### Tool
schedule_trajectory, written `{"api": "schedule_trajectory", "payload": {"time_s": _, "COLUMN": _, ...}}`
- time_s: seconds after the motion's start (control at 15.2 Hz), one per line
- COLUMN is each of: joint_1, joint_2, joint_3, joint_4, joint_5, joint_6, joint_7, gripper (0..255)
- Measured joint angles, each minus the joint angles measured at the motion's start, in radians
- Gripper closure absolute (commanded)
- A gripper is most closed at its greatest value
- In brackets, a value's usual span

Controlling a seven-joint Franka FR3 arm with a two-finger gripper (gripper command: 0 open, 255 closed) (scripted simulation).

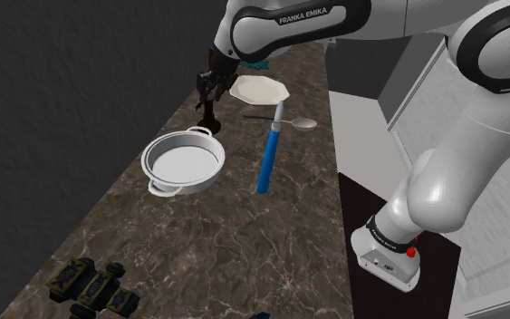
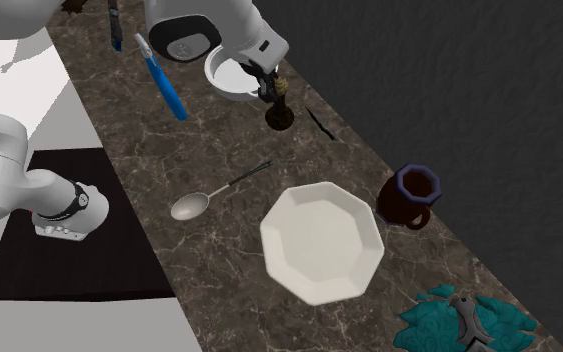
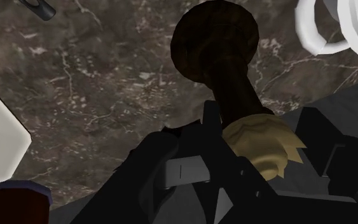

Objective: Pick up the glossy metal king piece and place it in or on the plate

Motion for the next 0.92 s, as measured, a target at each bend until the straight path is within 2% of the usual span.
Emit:
{"api": "schedule_trajectory", "payload": {"time_s": 0.33, "joint_1": 0.0, "joint_2": -0.001, "joint_3": 0.0, "joint_4": 0.004, "joint_5": -0.001, "joint_6": -0.006, "joint_7": 0.002, "gripper": 255}}
{"api": "schedule_trajectory", "payload": {"time_s": 0.92, "joint_1": -0.002, "joint_2": -0.019, "joint_3": -0.002, "joint_4": 0.093, "joint_5": -0.008, "joint_6": -0.114, "joint_7": 0.013, "gripper": 255}}
